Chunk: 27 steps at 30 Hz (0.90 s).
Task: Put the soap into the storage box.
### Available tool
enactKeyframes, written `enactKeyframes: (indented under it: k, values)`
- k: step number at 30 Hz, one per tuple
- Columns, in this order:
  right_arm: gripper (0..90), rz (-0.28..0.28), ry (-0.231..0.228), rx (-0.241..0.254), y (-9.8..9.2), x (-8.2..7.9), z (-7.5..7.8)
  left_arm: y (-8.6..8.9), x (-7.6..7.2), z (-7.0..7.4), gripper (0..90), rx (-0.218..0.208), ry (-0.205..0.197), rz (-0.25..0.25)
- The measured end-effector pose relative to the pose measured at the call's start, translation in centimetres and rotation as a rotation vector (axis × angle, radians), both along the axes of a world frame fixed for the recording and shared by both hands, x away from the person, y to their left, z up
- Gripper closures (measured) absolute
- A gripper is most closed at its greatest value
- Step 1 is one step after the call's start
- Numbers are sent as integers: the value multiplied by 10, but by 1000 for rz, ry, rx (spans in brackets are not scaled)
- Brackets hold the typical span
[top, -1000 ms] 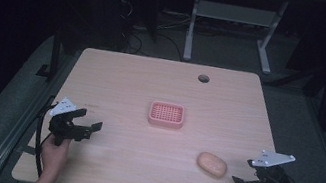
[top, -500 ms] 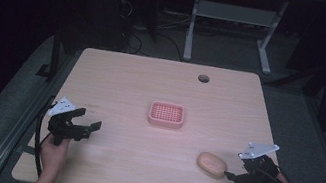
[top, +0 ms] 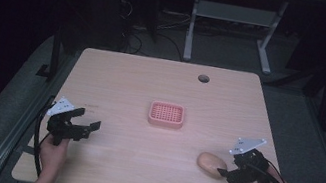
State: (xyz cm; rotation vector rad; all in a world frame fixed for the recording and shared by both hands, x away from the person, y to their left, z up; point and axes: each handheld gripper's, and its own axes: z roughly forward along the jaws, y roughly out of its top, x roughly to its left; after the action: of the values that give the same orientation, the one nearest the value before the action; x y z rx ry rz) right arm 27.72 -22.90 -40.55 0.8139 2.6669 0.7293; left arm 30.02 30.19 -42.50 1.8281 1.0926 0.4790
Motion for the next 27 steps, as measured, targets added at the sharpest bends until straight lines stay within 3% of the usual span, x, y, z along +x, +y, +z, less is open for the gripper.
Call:
enactKeyframes:
  k: [13,27]
  values:
    - [221,44,24,-52,15,9,-7,1,0,0,142,5,5,-1]
    - [213,82,88,-113,34,22,-24,1,1,-1,142,1,4,1]
